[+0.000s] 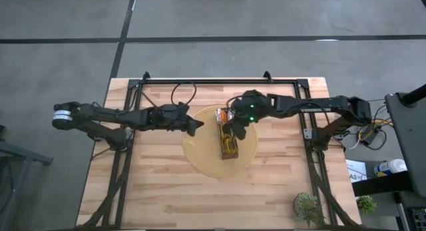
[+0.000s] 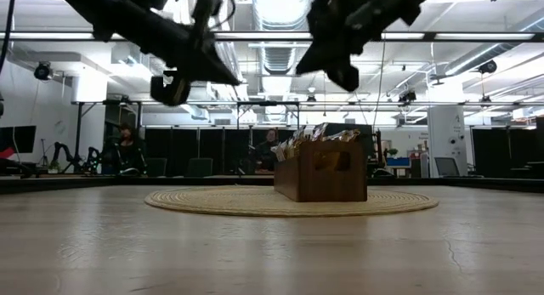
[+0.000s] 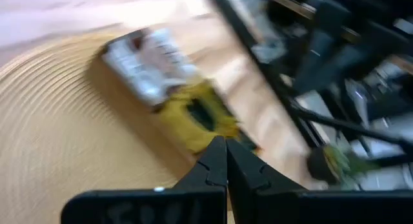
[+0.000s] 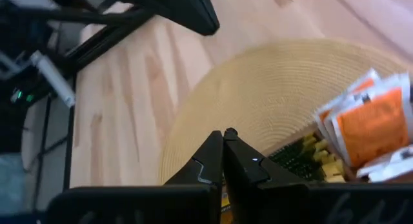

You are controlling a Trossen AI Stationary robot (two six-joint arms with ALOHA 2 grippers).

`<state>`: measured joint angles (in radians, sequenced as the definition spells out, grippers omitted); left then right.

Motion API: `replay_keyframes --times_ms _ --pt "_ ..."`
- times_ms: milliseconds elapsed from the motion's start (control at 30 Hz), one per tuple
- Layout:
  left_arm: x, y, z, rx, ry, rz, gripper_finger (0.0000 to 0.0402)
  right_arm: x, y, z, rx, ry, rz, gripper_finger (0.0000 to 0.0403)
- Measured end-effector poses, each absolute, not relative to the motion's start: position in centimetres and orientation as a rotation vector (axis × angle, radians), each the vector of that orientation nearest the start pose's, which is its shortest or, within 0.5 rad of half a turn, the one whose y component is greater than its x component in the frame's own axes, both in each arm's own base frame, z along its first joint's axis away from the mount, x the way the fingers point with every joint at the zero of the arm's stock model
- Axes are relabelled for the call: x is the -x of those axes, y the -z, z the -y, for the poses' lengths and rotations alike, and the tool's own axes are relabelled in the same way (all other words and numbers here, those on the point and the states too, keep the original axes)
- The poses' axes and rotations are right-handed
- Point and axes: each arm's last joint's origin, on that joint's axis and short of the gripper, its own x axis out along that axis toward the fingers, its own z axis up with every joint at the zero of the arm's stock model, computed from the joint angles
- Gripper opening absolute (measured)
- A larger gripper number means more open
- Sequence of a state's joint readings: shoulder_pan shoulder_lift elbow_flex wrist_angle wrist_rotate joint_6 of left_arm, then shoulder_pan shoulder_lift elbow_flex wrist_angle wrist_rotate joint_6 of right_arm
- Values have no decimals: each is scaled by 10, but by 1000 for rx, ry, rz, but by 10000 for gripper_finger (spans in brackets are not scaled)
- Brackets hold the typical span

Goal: Pick & Place Tea
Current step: Return to Home Position

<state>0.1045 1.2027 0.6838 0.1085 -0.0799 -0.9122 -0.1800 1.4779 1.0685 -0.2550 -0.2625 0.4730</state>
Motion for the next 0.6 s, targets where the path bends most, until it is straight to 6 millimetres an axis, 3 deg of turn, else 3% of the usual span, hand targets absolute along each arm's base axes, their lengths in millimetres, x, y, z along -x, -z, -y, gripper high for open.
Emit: replay_keyframes --times_ms 133,333,600 --pt "-254 -253 -18 754 -281 -249 0 -300 -277 38 -482 2 -610 8" --pt "-245 -267 -5 591 -264 -193 0 -270 -281 20 -437 -72 -467 8" --pt "-236 -280 -4 696 -255 -127 0 -230 -271 14 -692 -32 -378 8"
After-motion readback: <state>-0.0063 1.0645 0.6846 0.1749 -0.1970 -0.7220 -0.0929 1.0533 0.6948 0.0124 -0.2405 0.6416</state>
